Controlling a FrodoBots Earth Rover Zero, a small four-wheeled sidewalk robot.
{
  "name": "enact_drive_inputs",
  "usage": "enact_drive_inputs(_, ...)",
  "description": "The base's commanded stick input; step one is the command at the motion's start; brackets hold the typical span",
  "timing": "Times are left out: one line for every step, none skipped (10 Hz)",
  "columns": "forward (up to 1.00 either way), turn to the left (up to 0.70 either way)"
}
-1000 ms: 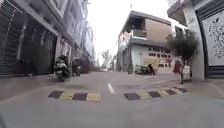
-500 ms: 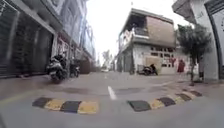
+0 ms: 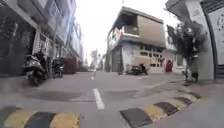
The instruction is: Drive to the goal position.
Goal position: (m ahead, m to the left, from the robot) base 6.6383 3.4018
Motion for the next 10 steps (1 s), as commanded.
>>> enact_drive_inputs(1.0,0.0)
enact_drive_inputs(1.0,0.0)
enact_drive_inputs(1.0,0.0)
enact_drive_inputs(1.0,0.36)
enact_drive_inputs(1.0,0.4)
enact_drive_inputs(1.0,0.4)
enact_drive_inputs(1.0,0.4)
enact_drive_inputs(1.0,0.4)
enact_drive_inputs(1.0,0.0)
enact_drive_inputs(1.0,0.0)
